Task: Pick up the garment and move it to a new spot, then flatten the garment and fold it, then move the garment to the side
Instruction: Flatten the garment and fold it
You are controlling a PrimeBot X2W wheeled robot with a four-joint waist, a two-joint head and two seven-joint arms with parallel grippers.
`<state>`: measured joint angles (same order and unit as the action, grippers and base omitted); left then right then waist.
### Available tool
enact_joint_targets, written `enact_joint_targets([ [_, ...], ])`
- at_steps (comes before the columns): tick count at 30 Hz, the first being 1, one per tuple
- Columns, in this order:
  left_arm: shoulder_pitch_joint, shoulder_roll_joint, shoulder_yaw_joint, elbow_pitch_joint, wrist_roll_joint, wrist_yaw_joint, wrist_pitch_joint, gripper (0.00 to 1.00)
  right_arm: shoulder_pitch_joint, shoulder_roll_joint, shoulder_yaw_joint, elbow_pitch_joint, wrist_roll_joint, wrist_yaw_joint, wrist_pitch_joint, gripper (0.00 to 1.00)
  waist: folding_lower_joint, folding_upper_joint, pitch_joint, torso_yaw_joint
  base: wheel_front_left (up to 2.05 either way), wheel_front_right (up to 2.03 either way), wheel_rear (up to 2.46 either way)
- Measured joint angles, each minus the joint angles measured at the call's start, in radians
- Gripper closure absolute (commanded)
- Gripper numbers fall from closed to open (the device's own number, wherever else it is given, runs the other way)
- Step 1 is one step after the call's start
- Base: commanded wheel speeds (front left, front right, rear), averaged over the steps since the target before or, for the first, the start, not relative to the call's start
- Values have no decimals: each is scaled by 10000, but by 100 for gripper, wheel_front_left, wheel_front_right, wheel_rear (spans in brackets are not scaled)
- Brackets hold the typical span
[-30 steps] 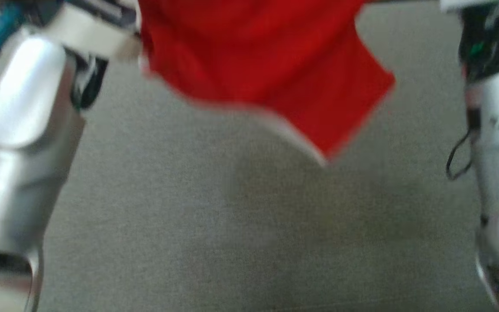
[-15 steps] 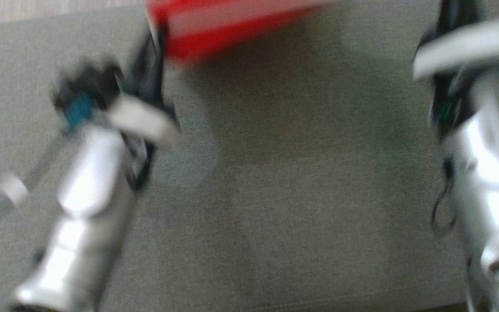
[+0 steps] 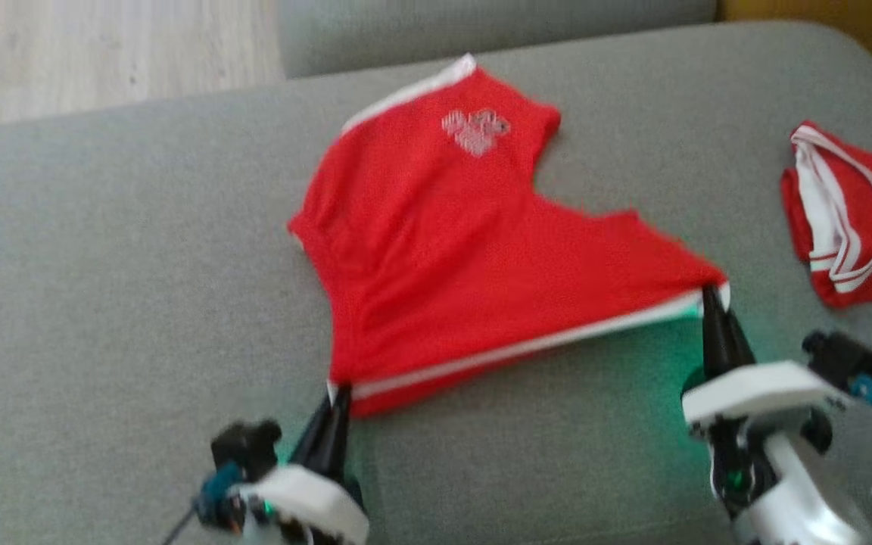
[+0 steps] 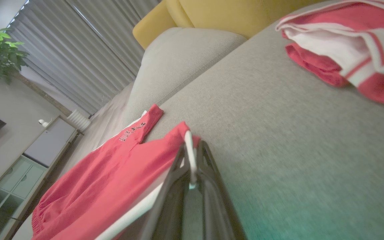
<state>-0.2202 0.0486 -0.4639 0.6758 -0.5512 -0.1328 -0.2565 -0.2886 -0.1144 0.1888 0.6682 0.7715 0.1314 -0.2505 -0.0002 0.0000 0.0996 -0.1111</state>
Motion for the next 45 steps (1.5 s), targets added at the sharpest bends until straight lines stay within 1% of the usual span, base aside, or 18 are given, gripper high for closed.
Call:
enact_joint_targets([
  [5, 1056, -12, -111, -188, -314, 0, 0, 100, 1212, -253, 332, -545, 395, 0, 0, 100, -1, 0, -725, 91, 0, 0, 0],
  [10, 1501, 15, -441, -121, -259, 2, 0, 100, 2058, -357, 314, -1208, 738, 0, 0, 100, -1, 0, -1155, 252, 0, 0, 0],
  [12, 1500, 29, -506, -180, -259, 2, 0, 100, 2162, -368, 274, -1352, 780, 0, 0, 100, 0, 0, -1181, 298, 0, 0, 0],
  [19, 1280, 84, -779, -1241, -259, 4, 0, 100, 2014, -514, -17, -2142, 890, 0, 48, 100, 2, 0, -922, 623, 0, 0, 0],
  [22, 546, 157, -1193, -1590, -257, 4, 0, 100, 1157, -518, -69, -2192, 763, 0, 330, 100, 2, 0, -534, 760, 0, 0, 0],
  [25, -710, 184, -1498, -1710, -362, 4, 0, 100, -347, -527, -102, -2157, 525, 0, 681, 100, 5, 0, -45, 941, 0, 0, 0],
  [29, -2292, 113, -1482, -1778, -594, 4, 0, 100, -2458, -550, -31, -1728, -2, 0, 1143, 100, 6, 0, 717, 1235, 0, 0, 0],
  [33, -3229, 27, -1095, -1613, -848, 4, -2, 100, -4101, -573, 8, -721, -667, 0, 1292, 100, 6, 0, 1508, 1559, 0, 0, 0],
  [38, -3818, -63, -203, -1407, -813, 6, -2, 100, -5660, -642, 84, 892, -1356, 0, 1363, 100, 6, 0, 2378, 1996, 0, 0, 0],
  [41, -3936, -90, -261, -1363, -997, 4, -2, 100, -6299, -688, 242, 1689, -1636, 0, 1313, 100, 5, -1, 2763, 2286, 0, 0, 0],
  [45, -3936, -111, -529, -1377, -1294, 4, -2, 100, -6889, -706, 437, 2560, -1950, 0, 922, 100, 4, -1, 3149, 2616, 0, 0, 0],
])
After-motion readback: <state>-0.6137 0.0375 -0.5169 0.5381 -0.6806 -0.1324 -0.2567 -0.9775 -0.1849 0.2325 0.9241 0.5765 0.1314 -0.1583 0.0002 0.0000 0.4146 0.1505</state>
